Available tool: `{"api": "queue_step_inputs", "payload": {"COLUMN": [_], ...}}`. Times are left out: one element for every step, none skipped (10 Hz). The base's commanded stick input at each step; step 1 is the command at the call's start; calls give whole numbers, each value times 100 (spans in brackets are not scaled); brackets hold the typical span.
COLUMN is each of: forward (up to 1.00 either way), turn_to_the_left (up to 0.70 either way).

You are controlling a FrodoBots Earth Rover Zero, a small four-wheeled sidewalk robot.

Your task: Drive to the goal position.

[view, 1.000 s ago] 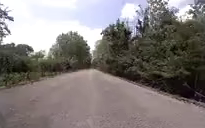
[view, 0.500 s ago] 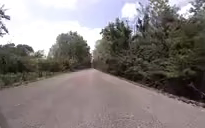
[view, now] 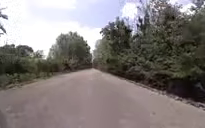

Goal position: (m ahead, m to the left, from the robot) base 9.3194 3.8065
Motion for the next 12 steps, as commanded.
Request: {"api": "queue_step_inputs", "payload": {"forward": [50,50,50,50,50,50,50,50,50,50,50,50], "turn_to_the_left": [0,0,0,0,0,4,20,35,46,0,0,0]}}
